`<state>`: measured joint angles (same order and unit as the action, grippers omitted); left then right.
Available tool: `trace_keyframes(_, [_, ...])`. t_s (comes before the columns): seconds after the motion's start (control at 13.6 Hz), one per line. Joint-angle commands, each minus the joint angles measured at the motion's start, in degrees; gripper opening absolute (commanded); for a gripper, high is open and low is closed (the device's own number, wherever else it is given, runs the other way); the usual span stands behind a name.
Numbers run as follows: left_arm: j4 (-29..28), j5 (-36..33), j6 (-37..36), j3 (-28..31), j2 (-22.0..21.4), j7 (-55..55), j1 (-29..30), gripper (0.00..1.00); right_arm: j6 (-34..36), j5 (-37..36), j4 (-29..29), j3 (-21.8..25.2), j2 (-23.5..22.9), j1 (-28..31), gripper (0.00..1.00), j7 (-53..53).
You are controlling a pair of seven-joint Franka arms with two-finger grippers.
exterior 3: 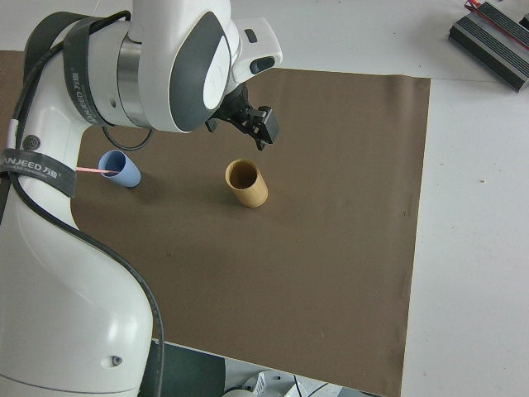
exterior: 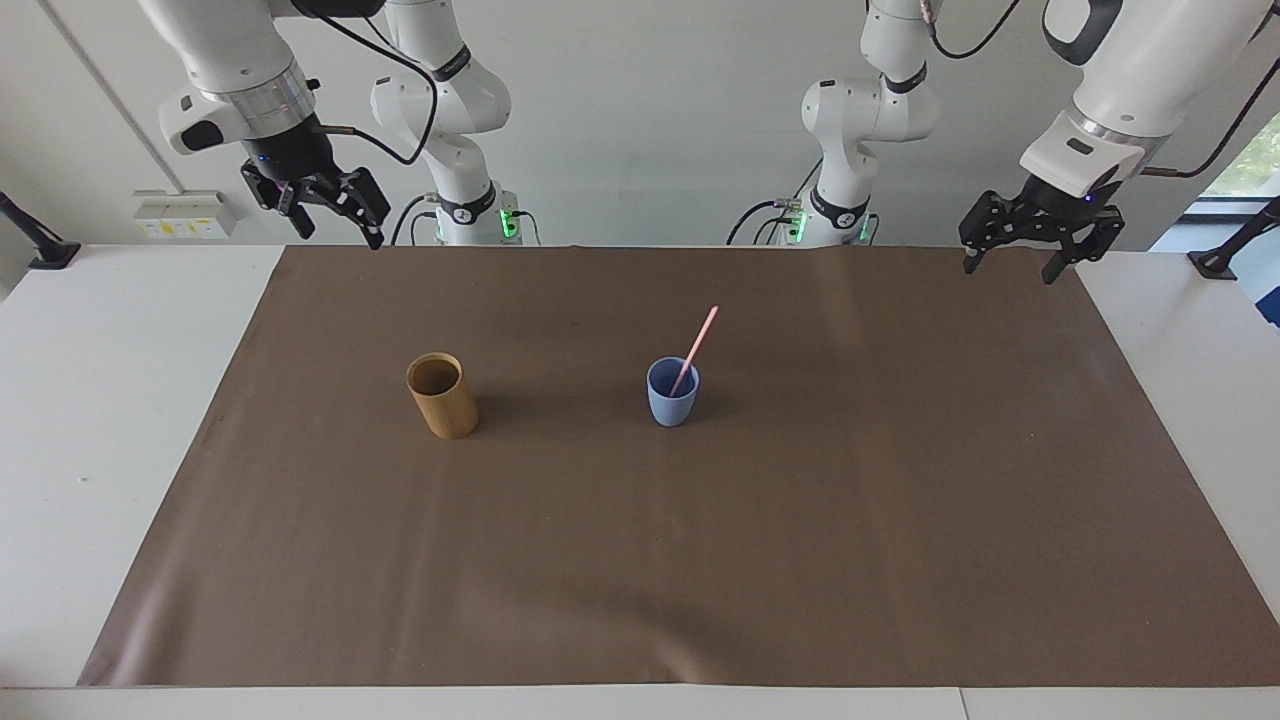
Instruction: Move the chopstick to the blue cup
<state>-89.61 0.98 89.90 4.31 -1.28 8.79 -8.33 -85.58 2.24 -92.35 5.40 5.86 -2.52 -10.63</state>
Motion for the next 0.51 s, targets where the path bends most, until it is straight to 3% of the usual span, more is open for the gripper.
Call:
trace_keyframes(0.0, [-1.97,0.34,1.33,-0.71,-1.45,0.18,1.39,1.00,1.20,-0.22,-1.42,0.32,2.04,0.41,1.00,2.28])
trace_keyframes(0.22, [-1.97,0.34,1.42,-0.71,-1.45,0.18,1.39,1.00,0.93,-1.09,-0.65,-0.74,1.52,-0.47,1.00,2.46])
trace_keyframes(0.44, [-1.97,0.34,1.42,-0.71,-1.45,0.18,1.39,1.00,2.34,-2.58,4.36,-0.74,-0.49,-0.38,1.00,2.90])
